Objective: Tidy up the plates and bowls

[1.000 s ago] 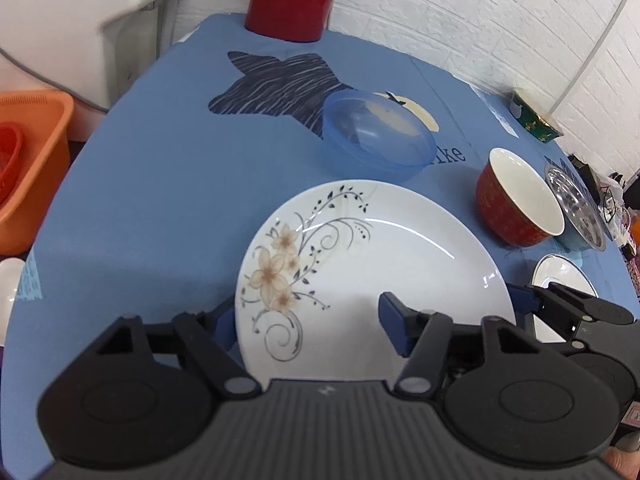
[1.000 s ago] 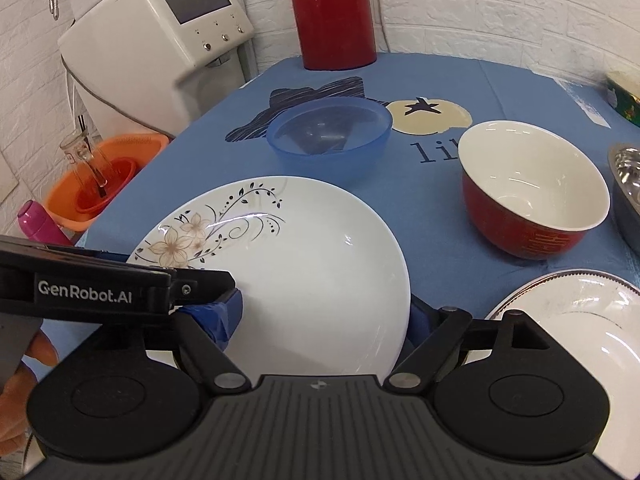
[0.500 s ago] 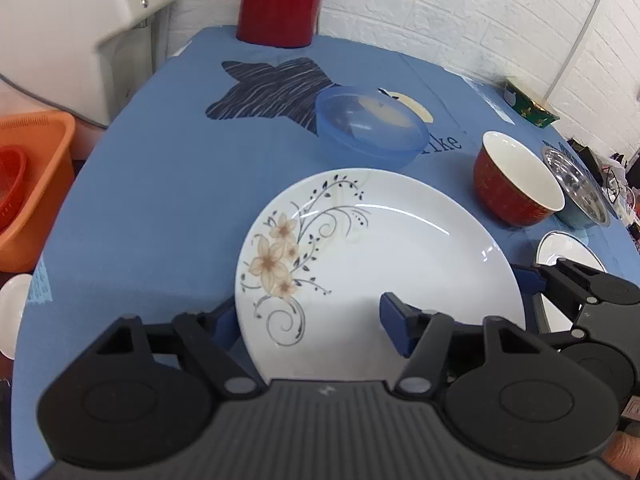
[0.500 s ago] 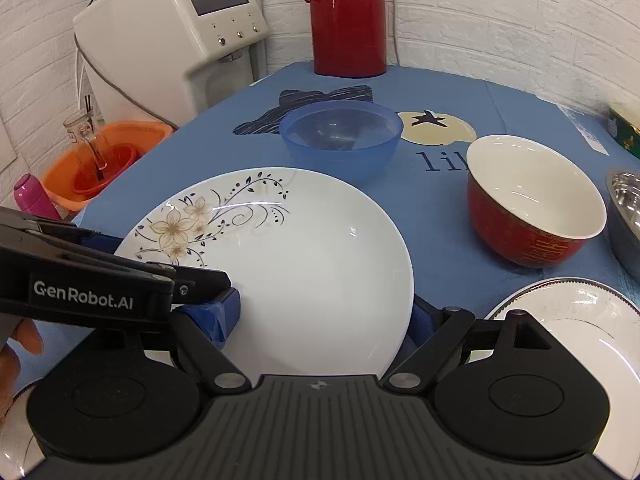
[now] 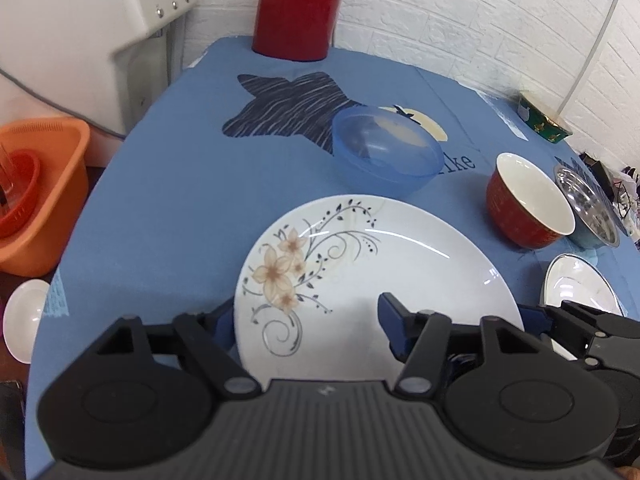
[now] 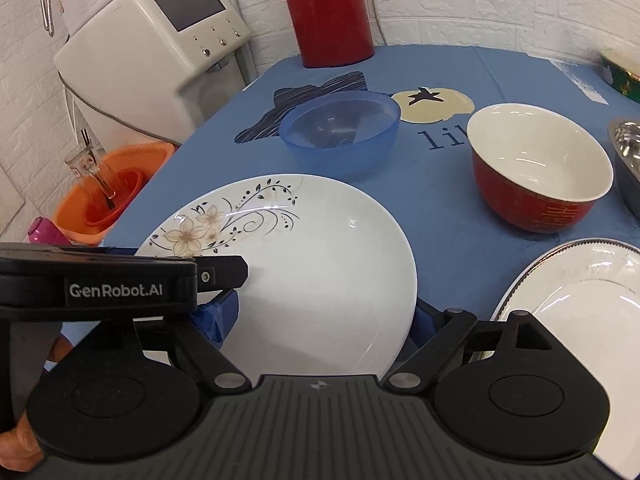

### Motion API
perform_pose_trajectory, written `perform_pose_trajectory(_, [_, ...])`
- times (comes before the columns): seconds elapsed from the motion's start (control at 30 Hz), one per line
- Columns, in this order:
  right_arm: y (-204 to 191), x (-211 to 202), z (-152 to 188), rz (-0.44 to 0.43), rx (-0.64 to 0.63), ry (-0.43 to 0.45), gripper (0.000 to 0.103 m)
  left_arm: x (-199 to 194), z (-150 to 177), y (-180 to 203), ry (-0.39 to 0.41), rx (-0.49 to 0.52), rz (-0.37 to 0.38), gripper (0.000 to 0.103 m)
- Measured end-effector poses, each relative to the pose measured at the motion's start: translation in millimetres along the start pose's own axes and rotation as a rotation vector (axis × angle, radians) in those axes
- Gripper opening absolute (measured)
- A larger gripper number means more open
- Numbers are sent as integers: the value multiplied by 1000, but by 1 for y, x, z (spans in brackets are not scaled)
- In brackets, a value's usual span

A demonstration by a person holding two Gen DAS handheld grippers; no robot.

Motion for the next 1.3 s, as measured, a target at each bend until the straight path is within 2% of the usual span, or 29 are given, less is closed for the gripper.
perform_pose_trajectory(0.07, [0,1,0,9,-21,4,75,6,0,-6,-31,-30,29,60])
perform_pose_trajectory(0.13, [-2,2,1,13,-51,2,75,5,2,-6,-14,-18,34,60])
perform_pose_trajectory(0.2, [-7,5,6,51,-153,8,76,4,3,-8,-14,-18,52,60])
perform_pose_trajectory(0.33, [-1,5,10,15,-191,52,78,3,6,-7,-5,0,52,60])
perform_pose_trajectory(0.47, [-2,3,6,14,-174,36,75,2,9,-6,1,14,36,59])
perform_pose_trajectory(0.6, [3,0,2,-40,-116,19,74,-3,5,-8,5,-5,44,59])
perform_pose_trajectory(0.87, [-9,-38,0,-45,-101,98,76,-37,4,-1,44,-10,50,59])
perform_pose_trajectory(1.0, [-18,-61,11,-41,-107,129,76,-62,18,8,65,-7,47,59])
perform_pose_trajectory(1.3, [-29,-88,63,-101,-59,80,76,-92,82,13,42,-32,47,59])
Point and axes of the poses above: each gripper's, at about its wrist camera, not at the fingertips, and x roughly the way its jaws point, y to its right, z to its underside, the point moved 2 cm from there along x, roughly the way its jaws point, and after that the axes turned 11 degrees about -y, right-handed, at the moved point
